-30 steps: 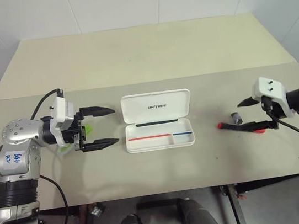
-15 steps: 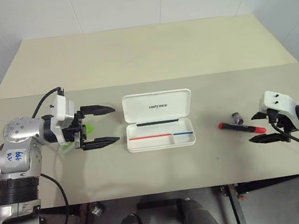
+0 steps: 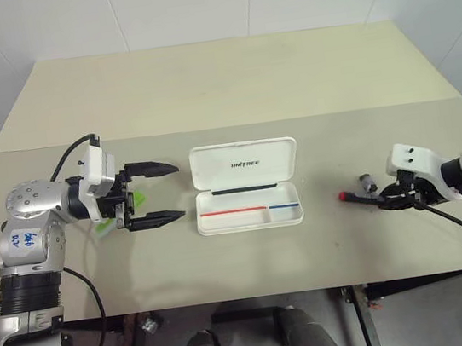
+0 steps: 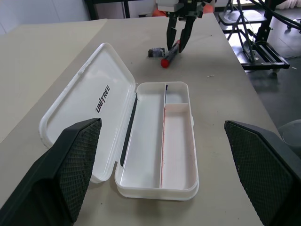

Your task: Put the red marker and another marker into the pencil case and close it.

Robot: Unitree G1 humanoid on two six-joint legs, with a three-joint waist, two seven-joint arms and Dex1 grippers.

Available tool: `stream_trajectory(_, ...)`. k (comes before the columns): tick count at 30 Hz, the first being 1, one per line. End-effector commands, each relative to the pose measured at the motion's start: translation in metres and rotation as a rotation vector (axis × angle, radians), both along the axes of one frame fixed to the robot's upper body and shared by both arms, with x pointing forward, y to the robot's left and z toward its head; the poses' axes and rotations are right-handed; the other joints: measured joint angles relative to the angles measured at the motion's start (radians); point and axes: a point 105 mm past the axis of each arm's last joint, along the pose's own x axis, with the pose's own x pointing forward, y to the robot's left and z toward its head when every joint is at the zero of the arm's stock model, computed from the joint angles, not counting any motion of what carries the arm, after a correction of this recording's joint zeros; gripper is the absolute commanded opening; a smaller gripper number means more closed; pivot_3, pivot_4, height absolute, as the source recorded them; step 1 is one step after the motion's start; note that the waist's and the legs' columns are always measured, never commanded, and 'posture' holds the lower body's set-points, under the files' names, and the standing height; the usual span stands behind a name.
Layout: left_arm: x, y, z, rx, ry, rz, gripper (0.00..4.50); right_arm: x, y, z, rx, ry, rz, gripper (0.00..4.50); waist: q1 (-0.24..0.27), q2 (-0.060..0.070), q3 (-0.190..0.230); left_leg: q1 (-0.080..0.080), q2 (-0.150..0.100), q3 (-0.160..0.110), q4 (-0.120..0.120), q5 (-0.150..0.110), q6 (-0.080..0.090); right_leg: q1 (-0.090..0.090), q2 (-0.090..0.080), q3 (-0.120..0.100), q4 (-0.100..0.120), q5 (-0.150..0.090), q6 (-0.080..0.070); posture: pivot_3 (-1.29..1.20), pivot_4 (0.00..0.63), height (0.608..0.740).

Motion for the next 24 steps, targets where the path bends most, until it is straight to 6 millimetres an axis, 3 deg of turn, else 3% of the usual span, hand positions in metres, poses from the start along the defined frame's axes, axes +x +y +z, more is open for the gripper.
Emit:
stream_trajectory(1,-0.004,0.001,0.012,0.005,-0.053,-0.003,4.50,0.004,0.002,0.007,-0.011,-0.024,0.019,0.54,0.000,0.000,0.000,0.000,0.000,0.000,0.000,0.000,0.000,0.000,0.000,0.000,0.000,0.000,0.000,0.00,0.150,0.740)
stream_trajectory(9,-0.003,0.001,0.013,0.003,-0.060,0.000,4.50,0.004,-0.003,0.006,-0.028,-0.033,0.024,0.54,0.000,0.000,0.000,0.000,0.000,0.000,0.000,0.000,0.000,0.000,0.000,0.000,0.000,0.000,0.000,0.00,0.150,0.740)
stream_trajectory(13,-0.001,0.001,0.013,0.003,-0.063,-0.004,4.50,0.000,-0.005,0.020,-0.025,-0.037,0.044,0.54,0.000,0.000,0.000,0.000,0.000,0.000,0.000,0.000,0.000,0.000,0.000,0.000,0.000,0.000,0.000,0.00,0.150,0.740)
stream_trajectory(18,0.001,0.001,0.014,-0.001,-0.077,0.003,4.50,-0.005,0.025,0.047,0.064,-0.054,0.106,0.54,-0.003,0.001,0.000,0.000,0.000,0.000,0.000,0.000,0.000,0.000,0.000,0.000,0.000,0.000,0.000,0.00,0.150,0.740)
stream_trajectory(24,0.003,-0.001,0.012,-0.005,-0.076,0.000,4.50,-0.014,0.079,0.070,0.219,-0.058,0.262,0.54,0.000,0.001,0.001,0.001,0.000,-0.001,0.001,0.000,0.000,0.000,0.000,0.000,0.002,0.000,0.000,0.00,0.150,0.740)
